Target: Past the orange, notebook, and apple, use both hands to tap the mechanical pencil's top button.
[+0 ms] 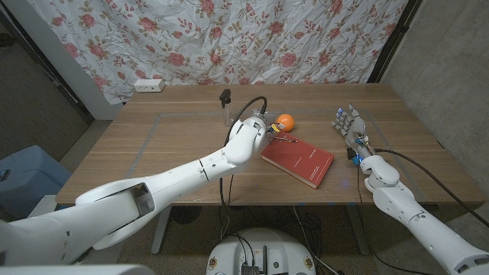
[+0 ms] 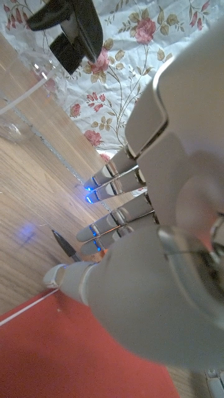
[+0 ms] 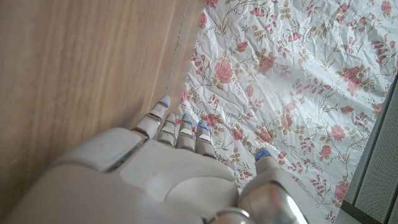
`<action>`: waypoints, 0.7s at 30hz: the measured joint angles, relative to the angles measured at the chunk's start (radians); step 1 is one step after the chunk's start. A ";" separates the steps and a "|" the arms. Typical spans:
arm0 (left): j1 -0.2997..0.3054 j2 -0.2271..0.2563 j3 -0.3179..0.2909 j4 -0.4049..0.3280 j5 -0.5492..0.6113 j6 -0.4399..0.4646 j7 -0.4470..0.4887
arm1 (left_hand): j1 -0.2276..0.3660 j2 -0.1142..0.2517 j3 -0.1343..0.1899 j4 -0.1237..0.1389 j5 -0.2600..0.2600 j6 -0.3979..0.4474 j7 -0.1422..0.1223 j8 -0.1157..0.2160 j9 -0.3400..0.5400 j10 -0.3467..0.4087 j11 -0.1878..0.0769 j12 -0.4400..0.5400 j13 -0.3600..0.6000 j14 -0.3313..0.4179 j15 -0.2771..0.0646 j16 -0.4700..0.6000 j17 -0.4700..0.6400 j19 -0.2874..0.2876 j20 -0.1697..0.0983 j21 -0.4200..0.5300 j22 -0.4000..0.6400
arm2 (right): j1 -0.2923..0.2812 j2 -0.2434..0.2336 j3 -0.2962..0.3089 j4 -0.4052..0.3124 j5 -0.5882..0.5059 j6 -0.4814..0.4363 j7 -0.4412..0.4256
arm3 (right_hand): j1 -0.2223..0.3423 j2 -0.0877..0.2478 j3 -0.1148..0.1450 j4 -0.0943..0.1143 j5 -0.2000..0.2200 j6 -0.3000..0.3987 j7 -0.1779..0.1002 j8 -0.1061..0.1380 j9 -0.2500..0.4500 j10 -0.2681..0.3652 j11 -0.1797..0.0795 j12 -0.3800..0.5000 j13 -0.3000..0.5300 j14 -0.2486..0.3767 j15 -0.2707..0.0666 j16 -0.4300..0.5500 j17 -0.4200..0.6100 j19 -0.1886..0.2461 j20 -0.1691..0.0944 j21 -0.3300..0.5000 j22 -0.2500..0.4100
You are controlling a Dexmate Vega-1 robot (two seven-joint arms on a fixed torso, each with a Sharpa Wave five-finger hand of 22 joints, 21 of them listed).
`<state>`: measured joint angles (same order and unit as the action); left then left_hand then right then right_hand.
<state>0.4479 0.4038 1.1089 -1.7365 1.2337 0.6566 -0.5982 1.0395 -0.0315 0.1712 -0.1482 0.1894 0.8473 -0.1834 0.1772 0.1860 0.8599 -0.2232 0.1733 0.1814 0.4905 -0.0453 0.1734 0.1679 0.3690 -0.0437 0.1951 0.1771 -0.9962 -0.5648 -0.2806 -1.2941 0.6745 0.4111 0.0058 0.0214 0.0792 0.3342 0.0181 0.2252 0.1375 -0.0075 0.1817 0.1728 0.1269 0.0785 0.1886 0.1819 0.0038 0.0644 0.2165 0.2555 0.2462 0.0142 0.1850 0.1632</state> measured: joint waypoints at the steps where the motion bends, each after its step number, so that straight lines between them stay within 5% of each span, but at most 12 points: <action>1: 0.000 0.000 0.000 -0.001 0.001 0.000 -0.001 | -0.004 -0.004 -0.003 -0.003 0.000 -0.009 0.001 0.000 0.000 -0.011 0.000 0.000 0.000 -0.006 -0.004 0.000 0.000 -0.005 0.002 0.000 0.000 | -0.001 0.000 0.000 0.000 0.000 0.001 -0.001 | 0.000 0.000 0.000 0.000 0.000 0.000 0.000 0.000 0.000 0.000 0.000 0.000 0.000 0.000 0.000 0.000 0.000 0.000 0.000 0.000 0.000; 18: 0.003 0.002 -0.004 -0.006 0.048 -0.023 -0.094 | -0.043 -0.012 -0.012 0.003 -0.005 -0.119 -0.006 0.000 -0.005 -0.152 0.001 0.000 -0.005 -0.089 0.000 -0.003 -0.005 -0.107 0.005 -0.016 -0.009 | -0.012 0.000 0.006 -0.012 0.000 0.002 -0.002 | 0.000 0.000 -0.004 0.004 0.000 0.000 0.000 0.000 0.000 0.000 0.000 0.000 0.000 0.000 0.000 0.000 0.000 0.000 0.000 0.000 0.000; 21: 0.022 0.037 -0.052 -0.058 0.049 -0.034 -0.108 | -0.050 -0.005 -0.011 0.003 -0.005 -0.139 -0.008 0.000 -0.005 -0.181 0.001 0.000 -0.005 -0.109 0.003 -0.003 -0.005 -0.120 0.004 -0.016 -0.010 | -0.012 0.000 0.005 -0.015 -0.010 0.002 -0.026 | 0.000 0.000 -0.004 0.004 0.000 0.000 0.000 0.000 0.000 0.000 0.000 0.000 0.000 0.000 0.000 0.000 0.000 0.000 0.000 0.000 0.000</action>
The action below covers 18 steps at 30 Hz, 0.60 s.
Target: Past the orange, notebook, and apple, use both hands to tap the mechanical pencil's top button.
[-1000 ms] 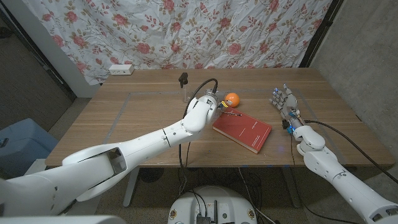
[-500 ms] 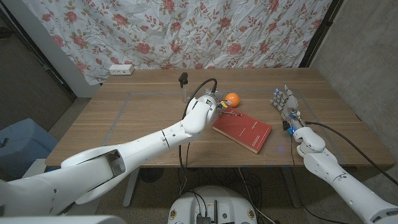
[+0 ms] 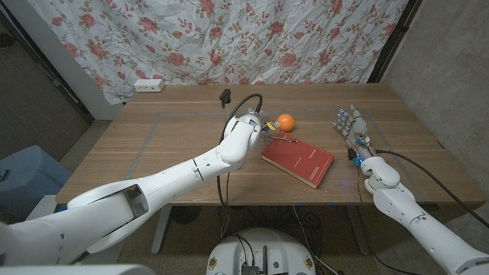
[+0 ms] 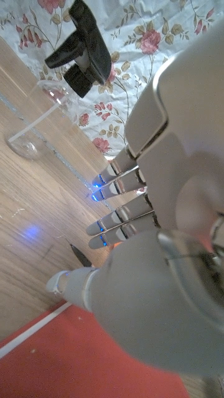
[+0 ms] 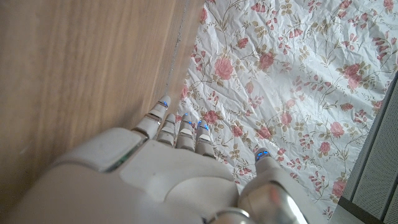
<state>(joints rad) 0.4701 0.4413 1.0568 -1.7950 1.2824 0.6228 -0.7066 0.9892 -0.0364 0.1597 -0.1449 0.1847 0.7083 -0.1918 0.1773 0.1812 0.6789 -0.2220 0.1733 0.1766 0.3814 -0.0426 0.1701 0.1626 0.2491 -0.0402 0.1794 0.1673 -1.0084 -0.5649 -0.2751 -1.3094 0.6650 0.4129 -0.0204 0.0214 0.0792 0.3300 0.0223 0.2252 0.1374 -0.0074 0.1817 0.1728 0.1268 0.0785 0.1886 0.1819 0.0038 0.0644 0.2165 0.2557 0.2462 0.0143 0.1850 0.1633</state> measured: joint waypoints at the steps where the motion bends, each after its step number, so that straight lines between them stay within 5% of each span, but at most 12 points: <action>1: 0.001 0.002 -0.003 -0.003 0.000 -0.006 -0.007 | -0.007 0.007 0.000 0.000 0.000 -0.009 -0.001 0.000 0.000 -0.015 0.000 0.000 0.000 -0.010 0.000 0.000 0.000 -0.009 0.001 0.000 0.000 | 0.000 0.000 0.000 0.000 0.000 0.000 0.000 | 0.000 0.000 0.000 0.000 0.000 0.000 0.000 0.000 0.000 0.000 0.000 0.000 0.000 0.000 0.000 0.000 0.000 0.000 0.000 0.000 0.000; 11: 0.012 0.037 -0.060 -0.042 -0.044 -0.039 -0.050 | -0.017 0.017 0.001 0.000 0.000 -0.037 -0.005 0.000 0.000 -0.085 0.001 0.000 -0.005 -0.040 0.001 0.000 0.000 -0.038 0.003 0.000 0.000 | 0.004 -0.003 -0.005 -0.005 -0.004 -0.009 0.001 | 0.000 0.000 -0.003 0.011 0.000 -0.020 0.002 -0.005 0.000 -0.008 0.000 0.000 0.000 -0.019 -0.004 0.000 0.000 -0.006 0.002 0.000 0.000; 18: 0.025 0.051 -0.097 -0.064 -0.115 -0.045 -0.040 | -0.066 0.066 0.010 0.019 0.000 -0.095 0.013 0.000 0.000 -0.169 0.006 0.000 -0.005 -0.072 0.005 0.000 0.000 -0.045 -0.001 0.003 0.000 | 0.013 -0.007 -0.008 -0.005 -0.007 -0.010 0.005 | 0.000 0.000 -0.007 0.016 0.000 -0.026 0.007 -0.005 0.000 -0.013 -0.005 0.000 0.000 -0.022 -0.007 0.000 0.000 -0.011 -0.003 -0.004 0.000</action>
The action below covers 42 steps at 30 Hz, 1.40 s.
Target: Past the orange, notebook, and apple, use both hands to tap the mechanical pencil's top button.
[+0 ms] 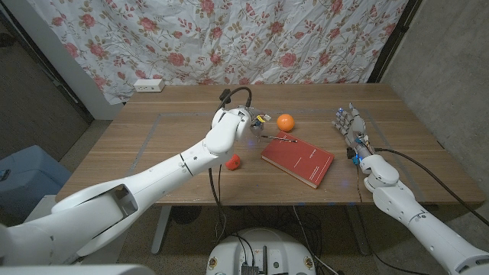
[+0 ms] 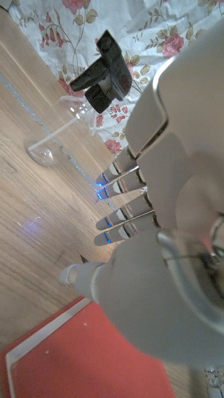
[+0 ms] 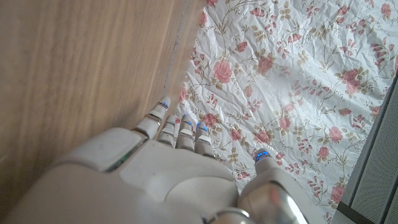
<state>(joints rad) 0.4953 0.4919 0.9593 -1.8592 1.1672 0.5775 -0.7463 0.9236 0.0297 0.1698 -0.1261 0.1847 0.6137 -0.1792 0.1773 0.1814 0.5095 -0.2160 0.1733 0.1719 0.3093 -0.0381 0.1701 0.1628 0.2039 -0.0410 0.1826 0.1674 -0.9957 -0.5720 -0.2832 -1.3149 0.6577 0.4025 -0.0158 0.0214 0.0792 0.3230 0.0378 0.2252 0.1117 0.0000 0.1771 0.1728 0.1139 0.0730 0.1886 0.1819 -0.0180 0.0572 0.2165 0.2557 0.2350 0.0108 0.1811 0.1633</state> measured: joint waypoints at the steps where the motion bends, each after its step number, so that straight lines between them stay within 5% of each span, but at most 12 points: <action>1: 0.009 0.010 -0.025 -0.015 -0.018 0.000 0.005 | -0.006 0.006 -0.002 0.005 0.000 -0.005 0.002 0.000 0.000 -0.007 0.000 0.000 0.000 0.000 0.000 0.000 0.000 0.000 0.000 0.003 0.000 | 0.002 -0.001 -0.001 -0.001 -0.004 -0.004 0.000 | 0.000 0.000 -0.001 0.001 0.000 0.000 0.000 0.000 0.000 0.000 0.000 0.000 0.000 0.000 0.000 0.000 0.000 0.000 0.000 0.000 0.000; 11: 0.056 0.038 -0.091 -0.074 -0.150 0.033 0.068 | -0.079 0.034 -0.009 0.025 -0.003 -0.046 0.026 0.000 0.000 -0.065 0.006 0.000 0.000 -0.012 0.000 0.000 0.000 0.018 0.000 0.004 0.000 | 0.010 -0.008 -0.008 -0.008 -0.021 -0.013 -0.003 | 0.000 0.000 -0.001 0.001 0.000 0.004 0.004 0.000 0.000 0.000 0.000 0.000 0.000 0.008 -0.007 0.000 0.000 -0.004 -0.004 0.000 0.000; 21: 0.056 0.038 -0.091 -0.074 -0.287 0.077 0.173 | -0.145 0.057 -0.018 0.053 -0.004 -0.057 0.057 0.000 -0.005 -0.069 0.016 0.005 0.000 -0.016 -0.004 0.000 0.000 0.042 0.002 0.011 0.003 | 0.008 -0.012 -0.011 -0.023 -0.021 -0.013 -0.003 | 0.000 0.000 0.000 0.008 0.000 0.004 0.004 0.000 0.000 0.000 0.000 0.000 0.000 0.007 -0.007 0.000 0.000 -0.003 -0.004 0.000 0.000; 22: 0.133 0.066 -0.149 -0.148 -0.314 0.087 0.200 | -0.145 0.057 -0.018 0.053 -0.004 -0.056 0.058 0.000 -0.005 -0.069 0.016 0.005 0.000 -0.014 -0.002 0.000 0.000 0.045 -0.002 0.011 0.003 | 0.007 -0.012 -0.012 -0.024 -0.036 -0.014 -0.018 | 0.000 0.000 0.000 0.008 0.000 0.004 0.004 0.000 0.000 0.000 0.000 0.000 0.000 0.007 -0.007 0.000 0.000 -0.004 -0.004 0.000 0.000; 29: 0.133 0.066 -0.149 -0.148 -0.439 0.111 0.326 | -0.150 0.063 -0.018 0.053 -0.004 -0.064 0.065 0.000 -0.005 -0.072 0.020 0.005 0.000 -0.013 -0.001 0.001 0.000 0.050 0.003 0.011 0.003 | -0.001 -0.016 -0.013 -0.036 -0.036 -0.014 -0.018 | 0.000 0.000 0.000 0.008 0.000 0.004 0.004 0.000 0.000 0.008 -0.007 0.000 0.000 0.007 -0.007 0.000 0.000 -0.003 -0.004 0.000 0.000; 30: 0.207 0.085 -0.204 -0.197 -0.450 0.111 0.338 | -0.154 0.066 -0.018 0.053 -0.004 -0.065 0.067 0.000 -0.005 -0.072 0.020 0.005 0.000 -0.013 -0.001 0.001 0.000 0.050 0.003 0.011 0.003 | -0.003 -0.017 -0.014 -0.040 -0.049 -0.014 -0.030 | 0.000 0.000 0.000 0.008 0.000 0.004 0.004 0.000 0.000 0.008 -0.007 0.000 0.000 0.007 -0.007 0.000 0.000 -0.003 -0.004 0.000 0.000; 42: 0.207 0.085 -0.204 -0.197 -0.686 0.089 0.560 | -0.192 0.105 -0.001 0.069 -0.004 -0.067 0.098 0.000 -0.005 -0.076 0.048 0.005 0.000 -0.013 -0.001 0.001 0.000 0.050 0.003 0.011 0.003 | -0.020 -0.020 -0.021 -0.072 -0.049 -0.014 -0.030 | 0.000 0.000 -0.003 0.011 0.000 0.004 0.004 0.000 0.000 0.008 -0.007 0.000 0.000 0.007 -0.007 0.000 0.000 -0.003 -0.003 0.000 0.000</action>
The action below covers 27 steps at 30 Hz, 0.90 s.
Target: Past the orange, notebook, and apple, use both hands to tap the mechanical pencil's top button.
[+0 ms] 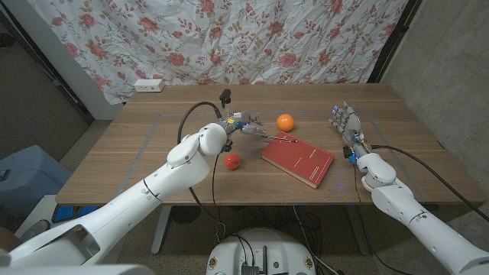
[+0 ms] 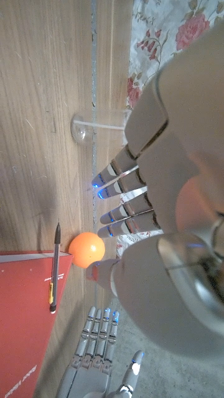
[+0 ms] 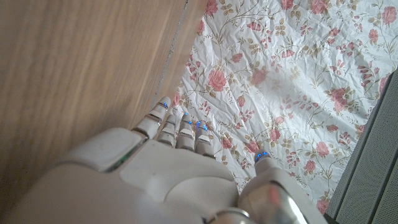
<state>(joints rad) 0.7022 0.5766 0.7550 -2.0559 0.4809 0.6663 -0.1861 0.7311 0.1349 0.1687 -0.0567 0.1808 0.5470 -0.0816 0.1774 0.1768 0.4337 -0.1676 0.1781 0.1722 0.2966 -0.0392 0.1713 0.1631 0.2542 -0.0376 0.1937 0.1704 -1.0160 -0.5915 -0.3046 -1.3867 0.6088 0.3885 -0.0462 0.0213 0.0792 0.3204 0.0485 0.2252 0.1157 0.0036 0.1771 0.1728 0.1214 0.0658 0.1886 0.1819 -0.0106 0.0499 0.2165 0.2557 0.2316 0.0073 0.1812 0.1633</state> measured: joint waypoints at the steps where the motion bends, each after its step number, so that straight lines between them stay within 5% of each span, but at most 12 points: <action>1: 0.000 0.000 0.000 0.000 -0.023 -0.008 0.022 | -0.001 0.001 0.000 0.000 0.000 0.003 0.003 0.000 0.000 0.000 0.000 0.002 0.000 0.000 0.000 0.000 0.000 0.000 0.000 0.000 0.000 | -0.001 0.000 -0.001 -0.002 0.000 0.000 0.000 | 0.000 0.000 0.000 0.000 0.000 0.000 0.000 0.000 0.000 0.000 0.000 0.000 0.000 0.000 0.000 0.000 0.000 0.000 0.000 0.000 0.000; 2: 0.136 0.061 -0.108 -0.067 -0.045 -0.018 0.042 | -0.003 0.003 0.002 0.002 0.000 0.003 0.003 0.000 0.000 0.000 0.000 0.004 0.000 0.000 0.000 0.000 0.000 0.004 -0.004 0.000 0.000 | -0.001 0.000 -0.003 -0.004 -0.037 0.000 -0.036 | 0.000 0.000 0.000 0.000 0.000 0.000 0.000 0.000 0.000 0.000 0.000 0.000 0.000 0.000 0.000 0.000 0.000 0.000 0.000 0.000 0.000; 3: 0.151 0.068 -0.121 -0.069 -0.064 -0.028 0.060 | -0.010 0.010 0.004 0.004 0.000 0.003 0.003 0.000 0.000 0.000 0.000 0.004 0.000 0.000 0.000 0.000 0.001 0.005 -0.005 0.000 0.000 | -0.001 0.000 -0.003 -0.005 -0.038 0.000 -0.038 | 0.000 0.000 0.000 0.000 0.000 0.000 0.000 0.003 0.000 0.000 0.000 0.000 0.000 0.000 0.000 0.000 0.000 0.000 0.000 0.000 0.000; 9: 0.151 0.068 -0.121 -0.069 -0.173 -0.086 0.156 | -0.016 0.017 0.014 0.005 0.000 -0.010 0.005 0.000 -0.005 -0.004 0.004 0.004 0.000 0.000 0.000 0.000 0.003 0.005 -0.005 0.000 0.000 | -0.001 0.002 -0.009 -0.009 -0.038 0.000 -0.038 | 0.000 0.000 -0.001 0.007 0.004 0.000 0.000 0.005 0.000 0.000 0.000 0.000 0.000 0.002 -0.009 0.000 0.000 0.004 -0.004 0.000 0.000; 10: 0.207 0.096 -0.169 -0.070 -0.197 -0.100 0.177 | -0.021 0.021 0.014 0.005 0.000 -0.010 0.005 0.000 -0.005 -0.004 0.004 0.004 0.000 0.000 0.000 0.000 0.002 0.005 -0.005 0.000 0.000 | -0.001 0.003 -0.010 -0.009 -0.057 0.004 -0.050 | 0.000 0.000 -0.001 0.007 0.004 0.000 0.000 0.005 0.000 0.000 0.000 0.000 0.000 0.001 -0.010 0.000 0.000 0.004 -0.004 0.000 0.000; 27: 0.313 0.149 -0.259 -0.034 -0.419 -0.283 0.352 | -0.044 0.044 0.033 0.016 0.000 -0.059 0.007 -0.004 -0.005 -0.020 0.020 0.004 0.000 -0.008 0.000 0.000 0.002 0.005 -0.005 0.000 0.000 | 0.010 0.017 -0.019 0.005 -0.101 0.021 -0.086 | 0.000 0.000 -0.003 0.014 0.004 0.004 -0.004 0.005 0.000 0.009 -0.009 0.000 0.000 0.005 -0.016 0.000 0.000 0.008 -0.008 0.000 0.000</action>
<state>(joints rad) 1.0149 0.7260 0.4958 -2.0901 0.0619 0.3836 0.1661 0.6871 0.1791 0.2021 -0.0402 0.1809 0.4885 -0.0743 0.1732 0.1722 0.4140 -0.1480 0.1820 0.1724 0.2887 -0.0389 0.1712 0.1655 0.2596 -0.0430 0.1937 0.1703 -1.0055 -0.5748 -0.3241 -1.3815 0.5075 0.4091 -0.1325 0.0214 0.0792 0.3176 0.0624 0.2295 0.1196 -0.0003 0.1818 0.1728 0.1305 0.0569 0.1886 0.1819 -0.0051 0.0335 0.2165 0.2558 0.2395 -0.0004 0.1812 0.1633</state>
